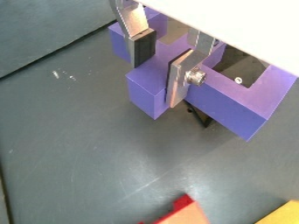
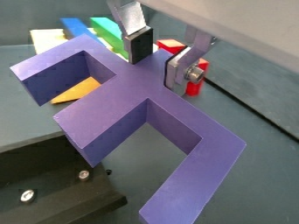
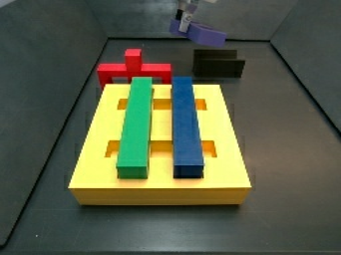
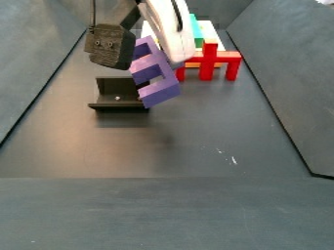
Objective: Pick up the purple object. Move up. Place the purple object on the fixture. Regrasp the purple object. Move to above the board. Insert the purple object.
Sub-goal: Place the purple object on the fixture.
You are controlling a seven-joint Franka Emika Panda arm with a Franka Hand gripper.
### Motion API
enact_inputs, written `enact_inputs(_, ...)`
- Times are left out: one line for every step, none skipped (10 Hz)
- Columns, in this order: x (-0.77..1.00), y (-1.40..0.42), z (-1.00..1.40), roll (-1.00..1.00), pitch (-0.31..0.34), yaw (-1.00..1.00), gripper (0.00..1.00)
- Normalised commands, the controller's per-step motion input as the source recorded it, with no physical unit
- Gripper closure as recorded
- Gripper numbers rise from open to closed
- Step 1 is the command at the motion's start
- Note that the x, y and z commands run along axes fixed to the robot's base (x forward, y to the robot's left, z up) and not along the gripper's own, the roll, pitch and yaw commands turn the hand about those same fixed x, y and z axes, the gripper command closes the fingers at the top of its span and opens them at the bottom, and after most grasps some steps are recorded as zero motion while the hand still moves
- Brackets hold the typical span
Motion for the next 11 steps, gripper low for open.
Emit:
enact_inputs(0.59, -0.03, 0.13, 0.03, 0.569, 0.41, 1.0)
enact_inputs(0.57, 0.0, 0.11, 0.0, 0.546, 0.4, 1.0)
enact_inputs(0.57, 0.0, 0.11, 0.0, 0.526, 0.4, 1.0)
enact_inputs(0.53, 0.0, 0.08, 0.0, 0.486, 0.42, 1.0)
enact_inputs(0.56, 0.0, 0.03, 0.0, 0.46, 0.42, 1.0)
enact_inputs(0.58, 0.0, 0.01, 0.0, 0.451, 0.43, 1.0)
enact_inputs(0.57, 0.0, 0.0, 0.0, 0.431, 0.46, 1.0)
enact_inputs(0.61, -0.02, 0.0, 0.0, 0.469, 0.45, 1.0)
enact_inputs(0.61, -0.07, 0.0, 0.0, 0.474, 0.47, 1.0)
enact_inputs(0.6, -0.04, 0.0, 0.0, 0.466, 0.45, 1.0)
enact_inputs(0.66, -0.02, 0.0, -0.03, 0.44, 0.39, 1.0)
